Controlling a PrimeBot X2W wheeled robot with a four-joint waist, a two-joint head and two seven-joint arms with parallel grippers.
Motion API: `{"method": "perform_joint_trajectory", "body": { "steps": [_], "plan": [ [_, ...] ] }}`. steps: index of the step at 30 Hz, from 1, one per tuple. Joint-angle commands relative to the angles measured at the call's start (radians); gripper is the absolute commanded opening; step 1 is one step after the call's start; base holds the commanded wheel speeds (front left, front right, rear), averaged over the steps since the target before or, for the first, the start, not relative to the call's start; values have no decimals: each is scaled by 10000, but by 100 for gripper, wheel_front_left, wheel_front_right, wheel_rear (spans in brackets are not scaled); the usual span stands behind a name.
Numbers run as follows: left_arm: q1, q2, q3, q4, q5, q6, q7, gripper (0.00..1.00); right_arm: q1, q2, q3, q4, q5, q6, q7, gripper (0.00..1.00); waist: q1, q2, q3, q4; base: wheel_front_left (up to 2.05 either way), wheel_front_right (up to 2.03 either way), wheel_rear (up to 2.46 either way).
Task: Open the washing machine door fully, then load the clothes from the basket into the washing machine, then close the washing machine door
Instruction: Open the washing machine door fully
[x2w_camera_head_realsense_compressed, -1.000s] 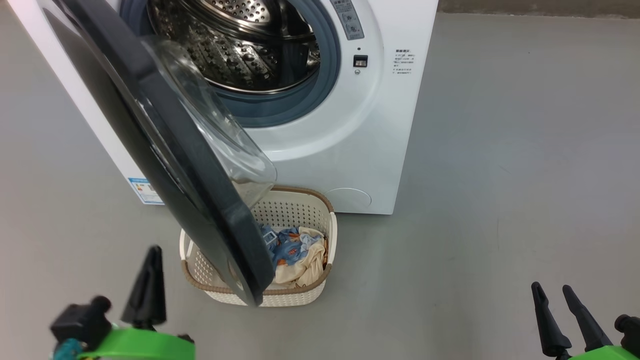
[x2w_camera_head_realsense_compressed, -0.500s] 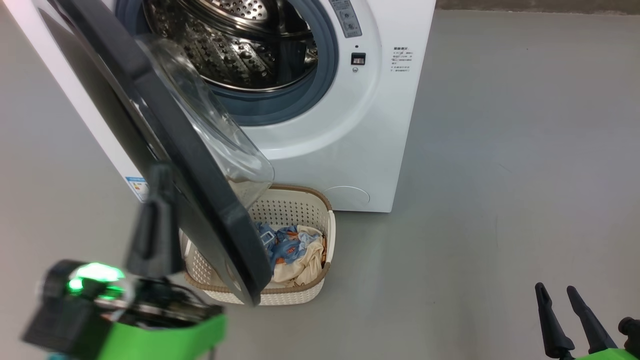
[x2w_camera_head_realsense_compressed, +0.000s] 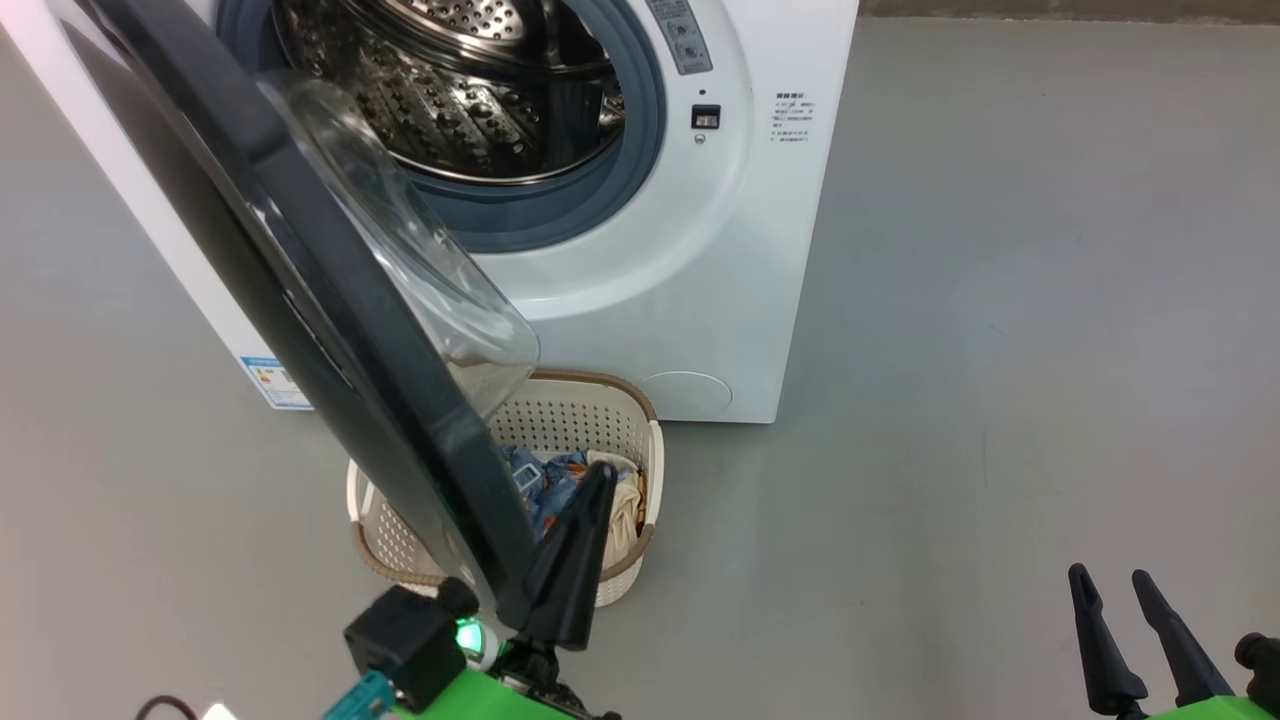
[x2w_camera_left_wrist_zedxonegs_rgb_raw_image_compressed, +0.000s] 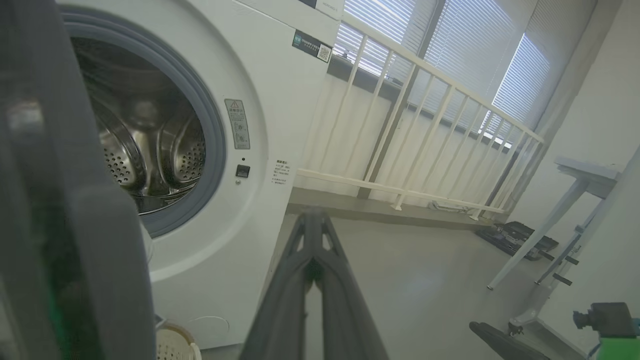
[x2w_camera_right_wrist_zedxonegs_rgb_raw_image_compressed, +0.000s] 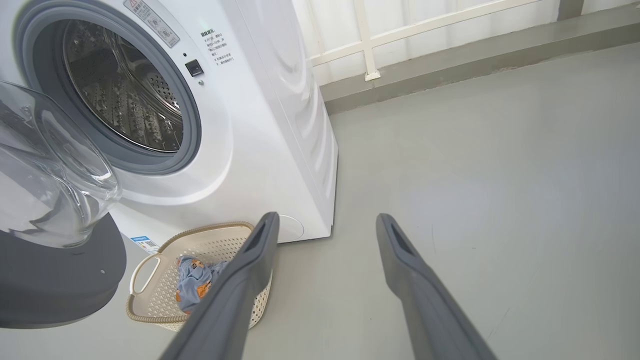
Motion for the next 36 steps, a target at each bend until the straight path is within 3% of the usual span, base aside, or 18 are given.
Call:
{"method": "perform_joint_trajectory", "body": {
  "steps": [1, 16, 36],
  "plan": [
    [-367, 41, 273, -85, -56, -68, -51, 0, -36, -188, 234, -261, -81, 16, -120, 100, 0, 0, 2, -5, 0, 0, 0],
    [-1051, 41, 812, 1907, -1118, -210, -51, 0, -84, -238, 218, -294, -100, 16, -120, 100, 0, 0, 130, -15, 0, 0, 0],
    [-1016, 41, 1398, 2385, -1101, -322, -51, 0, -101, -337, 179, -402, -280, 16, -120, 100, 0, 0, 214, 447, 0, 0, 0]
  ]
}}
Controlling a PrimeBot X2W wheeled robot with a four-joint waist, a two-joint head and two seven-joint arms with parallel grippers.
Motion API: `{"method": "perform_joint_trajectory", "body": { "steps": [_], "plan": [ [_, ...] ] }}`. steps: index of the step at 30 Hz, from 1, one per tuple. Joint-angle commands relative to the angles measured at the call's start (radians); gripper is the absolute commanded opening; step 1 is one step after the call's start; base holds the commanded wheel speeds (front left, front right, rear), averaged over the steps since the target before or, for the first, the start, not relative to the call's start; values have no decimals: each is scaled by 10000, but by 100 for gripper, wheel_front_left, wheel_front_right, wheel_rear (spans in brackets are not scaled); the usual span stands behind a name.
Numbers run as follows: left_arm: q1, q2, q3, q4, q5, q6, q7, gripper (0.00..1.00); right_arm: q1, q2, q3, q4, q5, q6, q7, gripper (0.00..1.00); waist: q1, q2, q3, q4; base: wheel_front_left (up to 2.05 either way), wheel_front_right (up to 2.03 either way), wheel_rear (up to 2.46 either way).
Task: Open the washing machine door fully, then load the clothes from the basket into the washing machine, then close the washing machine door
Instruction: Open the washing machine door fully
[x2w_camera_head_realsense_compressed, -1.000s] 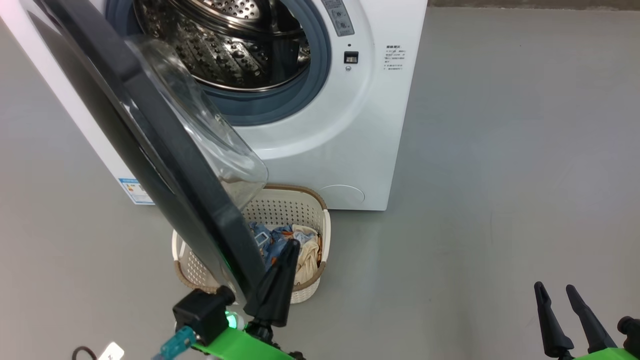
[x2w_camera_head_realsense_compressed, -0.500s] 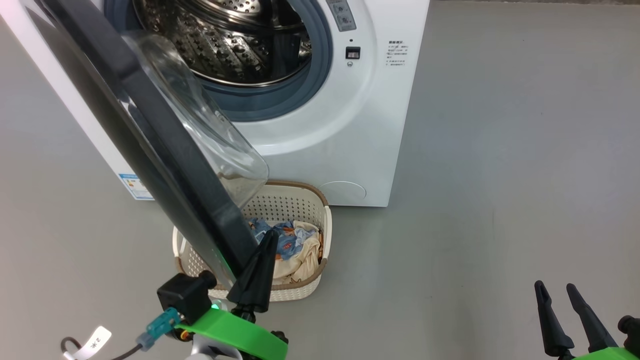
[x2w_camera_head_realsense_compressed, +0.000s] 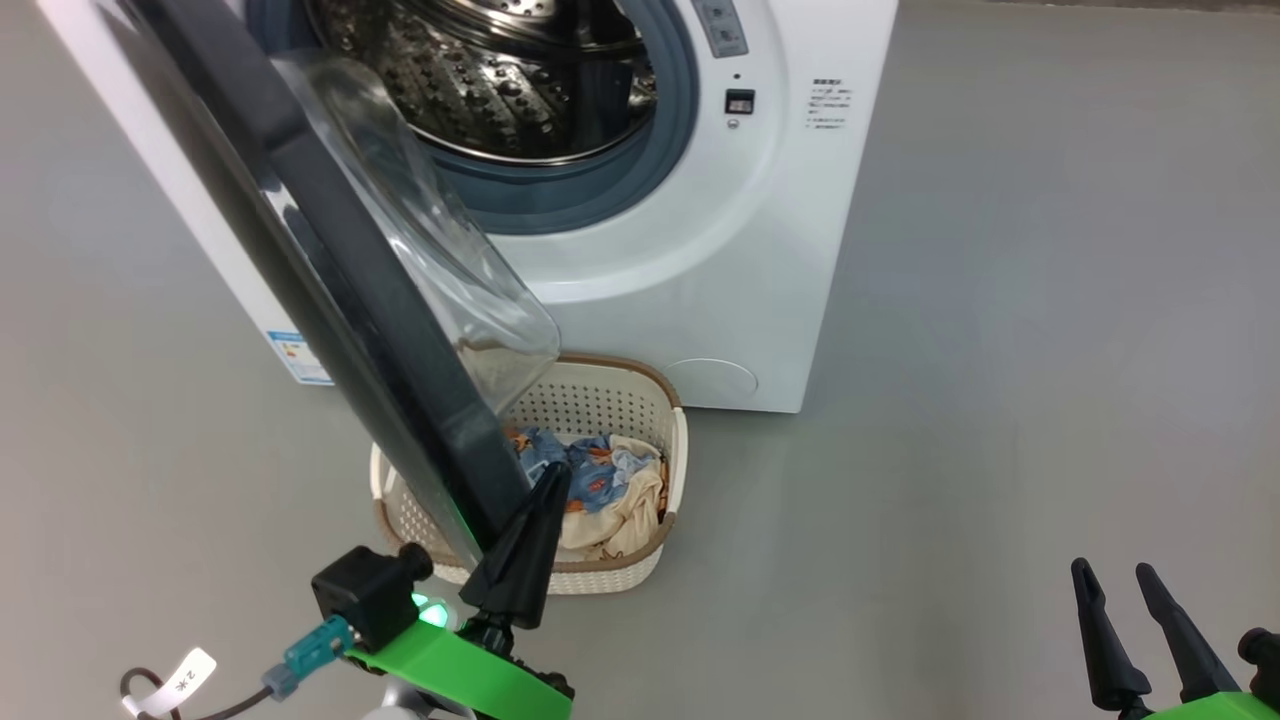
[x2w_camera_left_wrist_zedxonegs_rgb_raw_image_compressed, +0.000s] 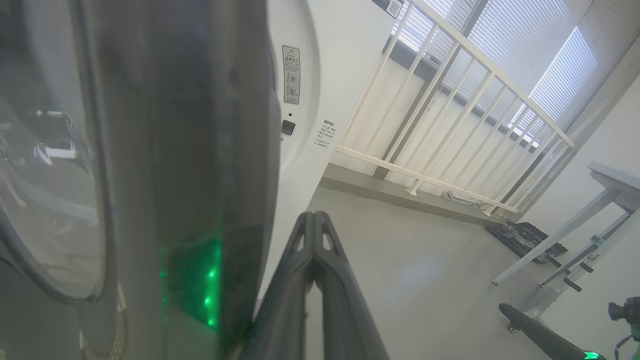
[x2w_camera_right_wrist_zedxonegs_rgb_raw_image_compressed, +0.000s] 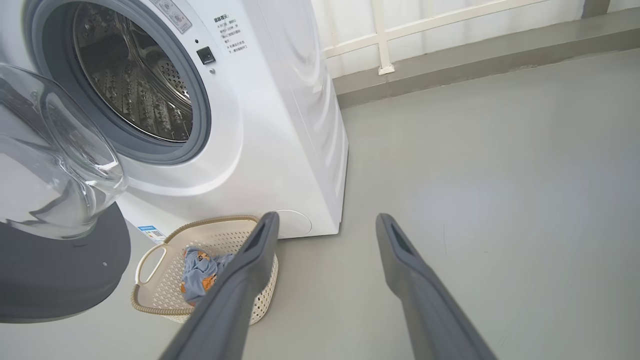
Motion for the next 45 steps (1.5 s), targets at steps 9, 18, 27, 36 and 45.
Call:
{"method": "perform_joint_trajectory", "body": {
  "steps": [9, 18, 27, 36, 45],
  "plan": [
    [-4, 127, 726, -285, 209, -41, -65, 0, -158, -334, 281, -293, -164, 16, -120, 100, 0, 0, 113, 659, 0, 0, 0],
    [224, 127, 735, -572, 359, -6, -65, 0, -280, -416, 278, -302, -183, 16, -120, 100, 0, 0, 206, 1323, 0, 0, 0],
    [451, 127, 803, -810, 522, 102, -65, 0, -289, -480, 247, -319, -173, 16, -120, 100, 0, 0, 279, 1989, 0, 0, 0],
    [561, 127, 1074, -872, 682, 232, -65, 0, -327, -492, 296, -332, -181, 16, -120, 100, 0, 0, 340, 2704, 0, 0, 0],
    [729, 127, 1620, -922, 910, 404, -65, 0, -333, -471, 333, -324, -191, 16, -120, 100, 0, 0, 354, 3099, 0, 0, 0]
  ]
}}
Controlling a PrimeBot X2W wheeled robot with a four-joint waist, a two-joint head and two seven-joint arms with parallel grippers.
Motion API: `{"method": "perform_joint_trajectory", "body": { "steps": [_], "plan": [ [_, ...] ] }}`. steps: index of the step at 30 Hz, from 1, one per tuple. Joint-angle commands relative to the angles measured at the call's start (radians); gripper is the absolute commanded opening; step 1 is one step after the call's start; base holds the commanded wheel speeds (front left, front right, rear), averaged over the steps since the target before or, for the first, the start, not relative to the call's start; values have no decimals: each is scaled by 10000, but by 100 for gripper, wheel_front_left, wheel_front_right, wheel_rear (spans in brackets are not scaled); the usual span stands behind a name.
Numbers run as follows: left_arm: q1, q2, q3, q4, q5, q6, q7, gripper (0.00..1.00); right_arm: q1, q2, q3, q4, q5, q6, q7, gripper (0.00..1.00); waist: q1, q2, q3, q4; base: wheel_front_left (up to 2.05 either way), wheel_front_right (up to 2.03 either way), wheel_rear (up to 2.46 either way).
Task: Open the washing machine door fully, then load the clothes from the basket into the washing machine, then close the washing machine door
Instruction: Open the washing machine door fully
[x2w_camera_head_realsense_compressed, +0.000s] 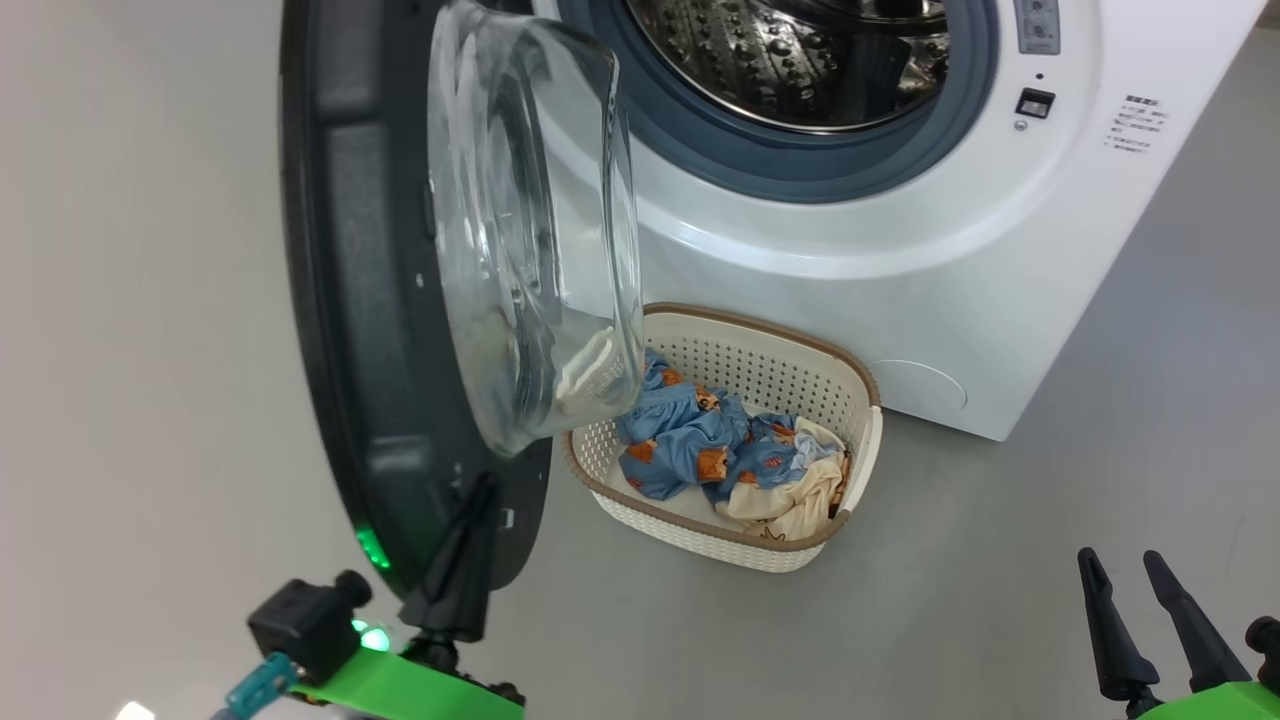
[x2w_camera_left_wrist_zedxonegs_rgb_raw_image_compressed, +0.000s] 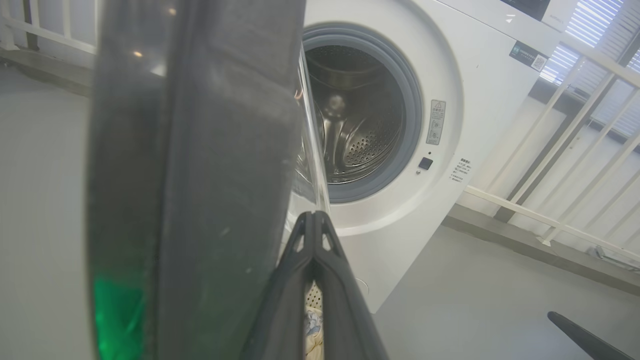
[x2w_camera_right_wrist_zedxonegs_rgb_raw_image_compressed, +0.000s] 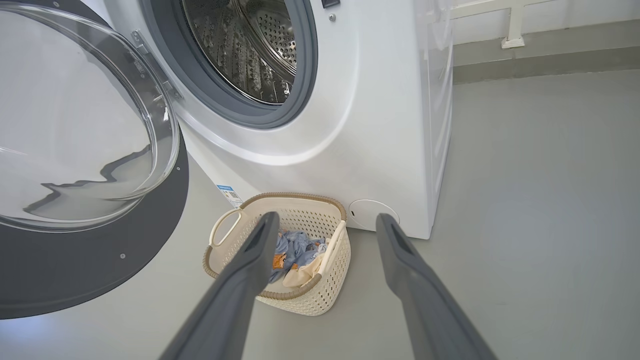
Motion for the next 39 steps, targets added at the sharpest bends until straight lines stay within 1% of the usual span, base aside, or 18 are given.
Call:
{"method": "perform_joint_trajectory", "body": {
  "steps": [1, 6, 13, 27, 31, 36, 39],
  "plan": [
    [-115, 256, 584, -231, 111, 150, -65, 0, -223, -206, 286, -248, -150, 16, -120, 100, 0, 0, -5, 71, 0, 0, 0],
    [-124, 256, 1121, -168, 164, 223, -65, 0, -216, -176, 343, -225, -152, 16, -120, 100, 0, 0, -9, 169, 0, 0, 0],
    [-422, 256, 2419, 236, 596, 244, -65, 0, -302, -158, 425, -184, -120, 16, -120, 100, 0, 0, 0, 63, 0, 0, 0],
    [-1534, 264, 5303, 1053, 1057, -46, -65, 0, -239, -133, 378, -249, -103, 16, -120, 100, 0, 0, 158, -158, 0, 0, 0],
    [-1963, 318, 5946, 1446, 1267, -140, -65, 0, -264, -175, 359, -282, -109, 16, -120, 100, 0, 0, 250, -194, 0, 0, 0],
    [-2566, 551, 6620, 2156, 1535, -251, -65, 0, -330, -240, 349, -304, -131, 16, -120, 100, 0, 0, 426, -274, 0, 0, 0],
    [-2853, 686, 6850, 2474, 1614, -294, -65, 0, -377, -286, 347, -322, -135, 16, -120, 100, 0, 0, 520, -309, 0, 0, 0]
  ]
}}
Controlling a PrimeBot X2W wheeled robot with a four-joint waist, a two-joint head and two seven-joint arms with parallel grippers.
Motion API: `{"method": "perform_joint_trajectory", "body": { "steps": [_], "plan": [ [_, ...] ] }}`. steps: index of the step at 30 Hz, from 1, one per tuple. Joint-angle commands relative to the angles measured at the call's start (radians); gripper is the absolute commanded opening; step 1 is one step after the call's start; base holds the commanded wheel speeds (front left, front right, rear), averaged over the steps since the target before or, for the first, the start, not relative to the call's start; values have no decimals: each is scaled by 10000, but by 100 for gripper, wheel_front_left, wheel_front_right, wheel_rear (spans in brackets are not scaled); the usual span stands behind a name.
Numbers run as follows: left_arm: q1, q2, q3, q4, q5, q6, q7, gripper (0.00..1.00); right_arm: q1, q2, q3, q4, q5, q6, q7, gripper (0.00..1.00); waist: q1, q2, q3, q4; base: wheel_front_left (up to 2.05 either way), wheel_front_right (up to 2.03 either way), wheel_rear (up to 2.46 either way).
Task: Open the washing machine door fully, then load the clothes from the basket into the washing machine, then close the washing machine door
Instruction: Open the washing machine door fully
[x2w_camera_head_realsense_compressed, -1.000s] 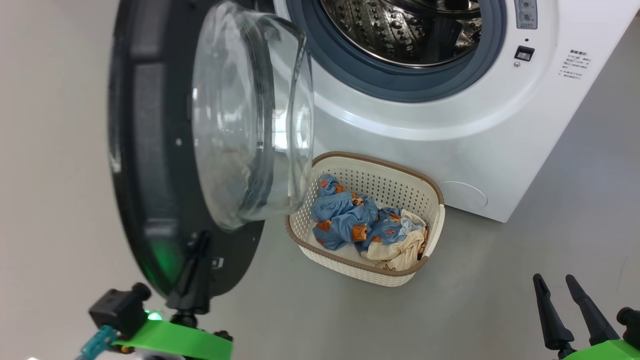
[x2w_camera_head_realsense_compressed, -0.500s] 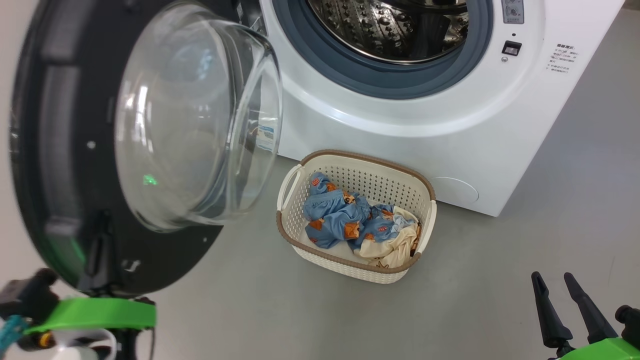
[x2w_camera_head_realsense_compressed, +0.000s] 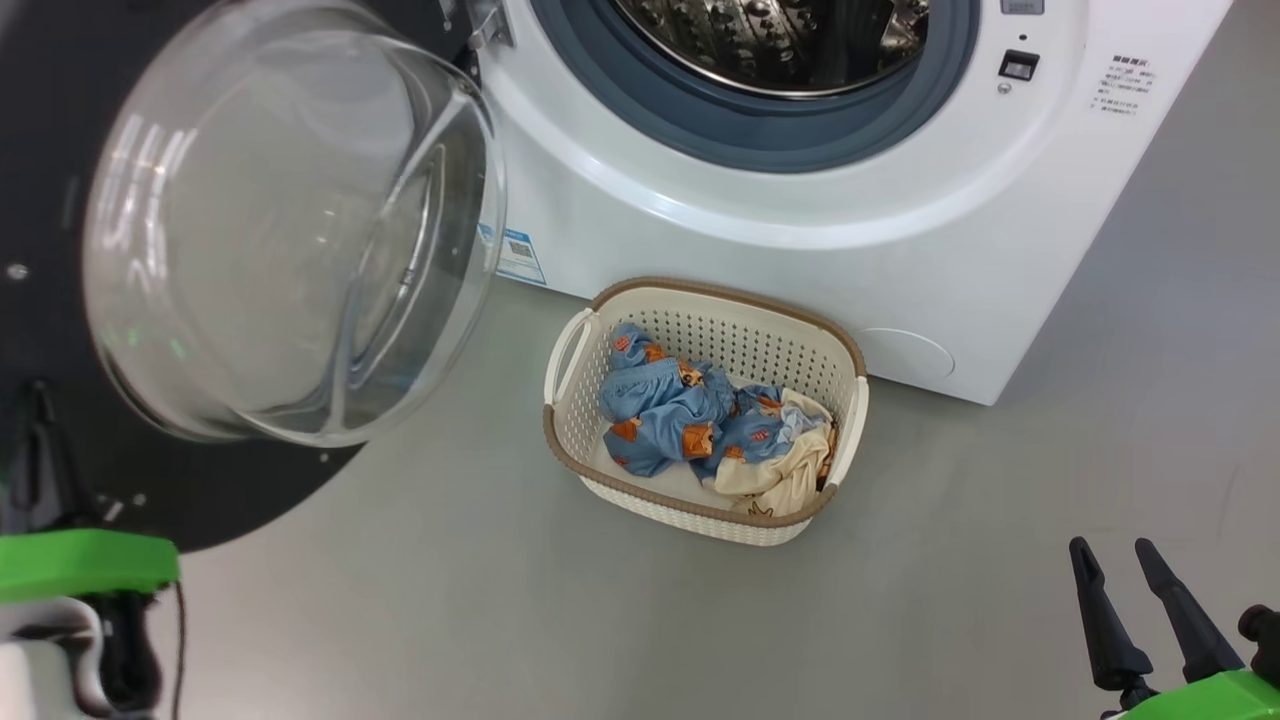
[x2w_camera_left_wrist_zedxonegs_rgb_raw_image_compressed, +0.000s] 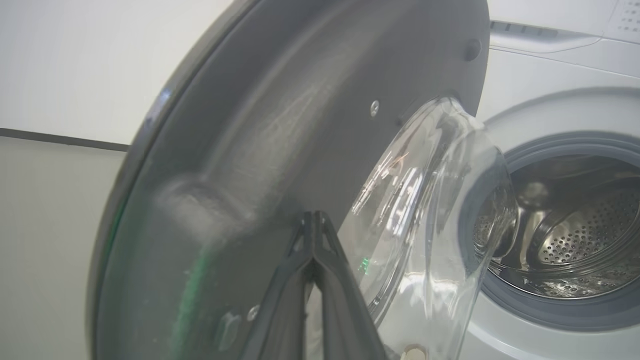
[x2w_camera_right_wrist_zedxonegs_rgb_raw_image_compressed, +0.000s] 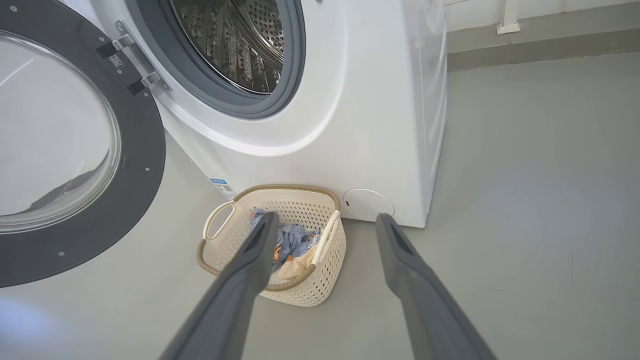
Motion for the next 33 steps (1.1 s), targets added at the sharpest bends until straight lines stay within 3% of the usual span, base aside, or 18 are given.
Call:
{"method": "perform_joint_trajectory", "body": {
  "steps": [1, 18, 26, 33],
  "plan": [
    [-479, 627, 546, -61, 119, 24, -63, 0, -261, -259, 151, -269, -135, 16, -120, 100, 0, 0, 108, -58, 0, 0, 0],
    [-3035, 2322, 2202, 2995, 461, -122, -63, 0, -788, -686, 204, -385, -251, 16, -120, 100, 0, 0, 1200, -516, 0, 0, 0],
    [-3971, 3267, 2500, 4439, 453, -136, -63, 0, -1242, -939, 357, -479, -307, 16, -120, 100, 0, 0, 1845, -793, 0, 0, 0],
    [-4494, 3621, 2562, 5102, 578, -138, -63, 0, -1565, -1064, 435, -468, -348, 16, -120, 100, 0, 0, 2174, -898, 0, 0, 0]
  ]
}}
